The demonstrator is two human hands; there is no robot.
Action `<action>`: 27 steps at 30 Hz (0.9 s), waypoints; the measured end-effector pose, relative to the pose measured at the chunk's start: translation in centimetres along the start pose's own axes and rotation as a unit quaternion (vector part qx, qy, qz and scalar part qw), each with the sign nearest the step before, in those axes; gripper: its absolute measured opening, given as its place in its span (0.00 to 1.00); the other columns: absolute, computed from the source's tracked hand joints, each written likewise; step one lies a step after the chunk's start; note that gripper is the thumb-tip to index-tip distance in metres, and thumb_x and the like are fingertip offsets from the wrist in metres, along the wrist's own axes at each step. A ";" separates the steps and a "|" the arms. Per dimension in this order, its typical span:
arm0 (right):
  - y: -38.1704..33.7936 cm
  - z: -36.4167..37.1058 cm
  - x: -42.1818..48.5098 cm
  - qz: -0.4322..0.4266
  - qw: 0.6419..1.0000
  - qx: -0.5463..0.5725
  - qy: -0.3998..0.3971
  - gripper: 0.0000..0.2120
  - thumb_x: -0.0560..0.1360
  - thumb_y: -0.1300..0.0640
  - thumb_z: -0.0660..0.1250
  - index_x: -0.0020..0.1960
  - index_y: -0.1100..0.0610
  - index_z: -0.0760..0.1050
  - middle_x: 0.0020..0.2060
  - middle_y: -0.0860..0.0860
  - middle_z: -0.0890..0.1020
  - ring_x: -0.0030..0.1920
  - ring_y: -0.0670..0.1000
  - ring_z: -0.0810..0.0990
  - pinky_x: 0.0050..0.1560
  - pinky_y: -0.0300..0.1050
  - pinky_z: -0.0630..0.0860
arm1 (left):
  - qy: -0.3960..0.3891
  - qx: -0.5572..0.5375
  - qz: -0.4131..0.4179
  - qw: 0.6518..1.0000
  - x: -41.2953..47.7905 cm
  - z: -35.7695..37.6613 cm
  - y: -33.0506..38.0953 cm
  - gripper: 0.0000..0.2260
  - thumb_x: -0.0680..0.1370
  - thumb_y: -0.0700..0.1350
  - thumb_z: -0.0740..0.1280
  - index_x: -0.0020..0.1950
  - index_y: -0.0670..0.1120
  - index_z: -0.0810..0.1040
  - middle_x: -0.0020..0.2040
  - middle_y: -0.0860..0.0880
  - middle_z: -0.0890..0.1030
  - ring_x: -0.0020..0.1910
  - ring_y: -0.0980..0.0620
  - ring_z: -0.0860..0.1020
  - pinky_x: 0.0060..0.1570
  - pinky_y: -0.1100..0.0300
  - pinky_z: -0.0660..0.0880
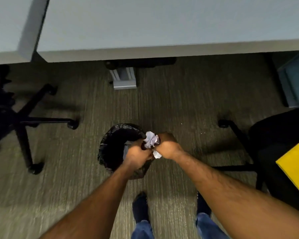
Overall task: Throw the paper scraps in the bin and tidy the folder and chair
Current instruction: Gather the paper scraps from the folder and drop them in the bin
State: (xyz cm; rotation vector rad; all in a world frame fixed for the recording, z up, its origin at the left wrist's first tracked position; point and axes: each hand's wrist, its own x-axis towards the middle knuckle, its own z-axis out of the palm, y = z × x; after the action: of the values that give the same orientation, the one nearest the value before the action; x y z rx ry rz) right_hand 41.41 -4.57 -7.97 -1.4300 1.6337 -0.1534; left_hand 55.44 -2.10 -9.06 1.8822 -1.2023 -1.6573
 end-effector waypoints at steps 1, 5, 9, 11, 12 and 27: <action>-1.0 1.2 0.6 -0.001 1.000 -0.009 -0.005 0.06 0.72 0.60 0.69 0.44 0.63 0.81 0.43 0.62 0.85 0.47 0.58 0.84 0.36 0.39 0.71 | 0.007 -0.022 -0.015 1.000 0.2 -1.2 -0.8 0.03 0.74 0.40 0.71 0.46 0.46 0.80 0.46 0.39 0.85 0.46 0.42 0.84 0.50 0.43 0.81; -3.7 5.7 2.7 -0.018 1.000 0.018 -0.009 0.06 0.71 0.60 0.69 0.45 0.63 0.81 0.45 0.61 0.85 0.49 0.58 0.83 0.37 0.41 0.70 | 0.056 -0.042 -0.018 0.997 1.1 -5.3 -3.5 0.05 0.72 0.40 0.71 0.45 0.49 0.80 0.41 0.48 0.85 0.35 0.57 0.84 0.33 0.62 0.80; -4.4 8.0 4.4 -0.047 0.997 -0.039 -0.049 0.24 0.69 0.52 0.73 0.65 0.53 0.75 0.64 0.54 0.78 0.65 0.55 0.75 0.66 0.49 0.72 | 0.052 0.031 -0.011 0.998 2.0 -8.5 -5.6 0.19 0.70 0.40 0.71 0.61 0.39 0.76 0.54 0.41 0.83 0.54 0.45 0.82 0.54 0.49 0.79; -4.1 8.2 4.6 -0.050 0.997 -0.032 -0.056 0.38 0.65 0.52 0.77 0.72 0.51 0.66 0.72 0.52 0.70 0.72 0.53 0.68 0.72 0.46 0.66 | 0.062 0.055 -0.016 0.996 1.8 -9.4 -6.3 0.25 0.73 0.37 0.71 0.69 0.39 0.70 0.64 0.39 0.78 0.63 0.40 0.76 0.65 0.45 0.72; -3.8 8.1 4.7 -0.048 0.997 -0.022 -0.057 0.42 0.63 0.53 0.79 0.73 0.51 0.65 0.72 0.52 0.70 0.72 0.52 0.68 0.71 0.45 0.66 | 0.067 0.066 -0.016 0.995 1.7 -9.8 -6.7 0.26 0.74 0.37 0.71 0.70 0.40 0.68 0.65 0.40 0.77 0.64 0.41 0.76 0.66 0.47 0.71; 5.0 3.1 -2.3 0.079 0.997 0.015 0.007 0.38 0.62 0.56 0.81 0.68 0.54 0.70 0.64 0.54 0.72 0.59 0.55 0.77 0.53 0.37 0.72 | -0.036 0.161 0.002 0.986 1.4 -5.9 -3.4 0.19 0.75 0.40 0.70 0.65 0.45 0.74 0.55 0.48 0.79 0.55 0.51 0.77 0.51 0.66 0.71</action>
State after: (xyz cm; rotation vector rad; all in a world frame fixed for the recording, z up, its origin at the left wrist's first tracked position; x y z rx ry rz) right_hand 39.74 0.37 -11.54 -1.2738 1.7411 -0.0956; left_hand 62.05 -2.77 -10.99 2.0141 -1.5828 -1.6201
